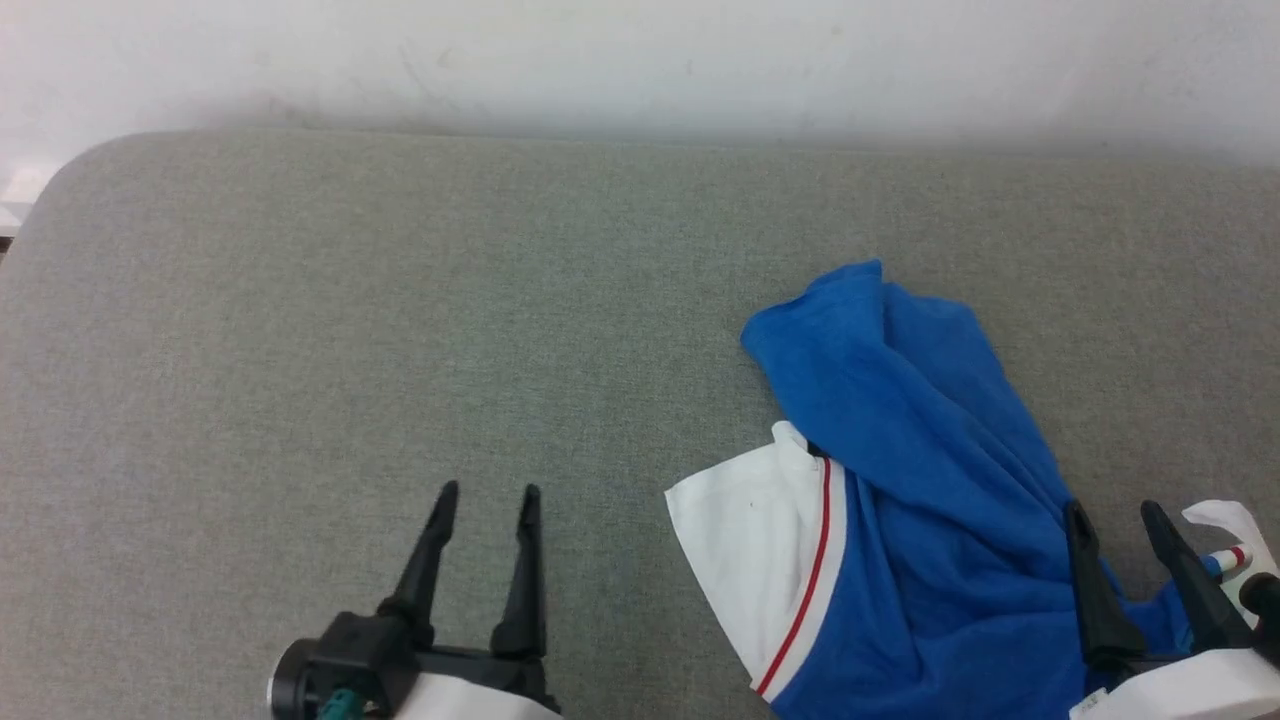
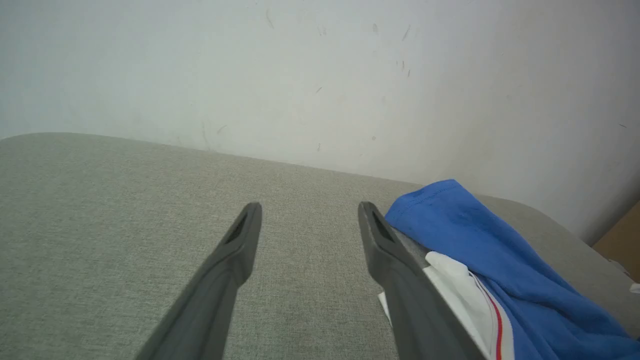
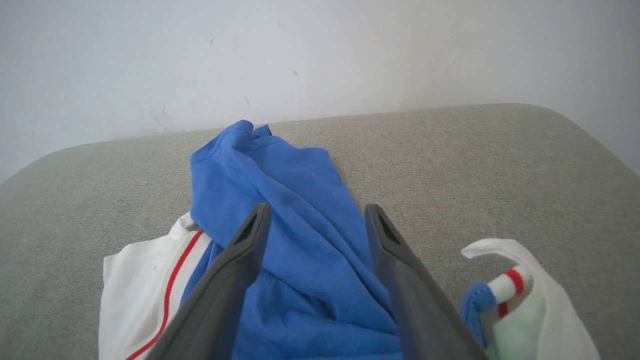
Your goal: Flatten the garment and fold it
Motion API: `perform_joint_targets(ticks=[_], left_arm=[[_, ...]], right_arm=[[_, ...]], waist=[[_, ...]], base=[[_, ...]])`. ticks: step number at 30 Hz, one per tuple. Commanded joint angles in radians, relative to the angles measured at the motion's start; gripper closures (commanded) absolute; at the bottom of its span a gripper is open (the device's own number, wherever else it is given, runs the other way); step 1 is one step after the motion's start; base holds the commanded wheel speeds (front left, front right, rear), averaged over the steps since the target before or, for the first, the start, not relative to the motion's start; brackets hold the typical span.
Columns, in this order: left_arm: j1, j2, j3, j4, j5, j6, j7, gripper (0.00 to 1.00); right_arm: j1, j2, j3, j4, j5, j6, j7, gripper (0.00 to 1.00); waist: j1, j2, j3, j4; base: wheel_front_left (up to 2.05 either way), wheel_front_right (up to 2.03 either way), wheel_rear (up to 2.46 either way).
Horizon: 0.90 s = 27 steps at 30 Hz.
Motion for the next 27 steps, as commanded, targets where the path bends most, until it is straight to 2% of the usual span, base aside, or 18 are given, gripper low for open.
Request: perform_joint_targets(ticks=[1, 5, 9, 13, 16, 19, 25, 26, 27], left_arm=[[-0.025, 0.004, -0.015, -0.001, 0.018, -0.015, 0.007, 0.0], [-0.12, 0.024, -0.078, 0.018, 0.058, -0.055, 0.101, 0.0], [-0.227, 0.044, -0.158, 0.08, 0.082, -0.118, 0.267, 0.0], [-0.326, 0.075, -0.245, 0.153, 0.117, -0.155, 0.418, 0.0], [-0.368, 0.082, -0.281, 0.19, 0.129, -0.163, 0.459, 0.0], [-0.431, 0.095, -0.335, 0.281, 0.154, -0.171, 0.524, 0.0], [-0.489, 0.105, -0.382, 0.43, 0.155, -0.175, 0.627, 0.0], [-0.495, 0.106, -0.393, 0.449, 0.149, -0.176, 0.643, 0.17], [-0.503, 0.107, -0.401, 0.463, 0.144, -0.177, 0.647, 0.8]], right_arm=[[-0.016, 0.001, -0.003, -0.002, -0.009, -0.001, -0.009, 0.0], [-0.046, 0.001, -0.025, -0.023, -0.034, -0.001, -0.009, 0.0], [-0.069, 0.001, -0.042, -0.053, -0.04, -0.001, 0.004, 0.0], [-0.085, 0.001, -0.041, -0.077, -0.035, -0.001, 0.02, 0.0], [-0.092, 0.001, -0.038, -0.084, -0.031, -0.001, 0.026, 0.0], [-0.101, 0.001, -0.033, -0.089, -0.022, -0.001, 0.033, 0.0], [-0.11, 0.001, -0.032, -0.088, -0.009, -0.001, 0.032, 0.0], [-0.111, 0.001, -0.033, -0.086, -0.008, -0.001, 0.031, 0.0], [-0.111, 0.001, -0.034, -0.084, -0.007, -0.001, 0.03, 0.0]], waist=[[0.0, 0.0, 0.007, -0.005], [0.0, 0.0, 0.023, -0.009], [0.0, 0.0, 0.04, -0.017], [0.0, 0.0, 0.064, -0.034], [0.0, 0.0, 0.075, -0.045], [0.0, 0.0, 0.096, -0.069], [0.0, 0.0, 0.116, -0.102], [0.0, 0.0, 0.117, -0.103], [0.0, 0.0, 0.117, -0.105]], base=[[0.0, 0.0, 0.0], [0.0, 0.0, 0.0], [0.0, 0.0, 0.0], [0.0, 0.0, 0.0], [0.0, 0.0, 0.0], [0.0, 0.0, 0.0], [0.0, 0.0, 0.0], [0.0, 0.0, 0.0], [0.0, 0.0, 0.0]])
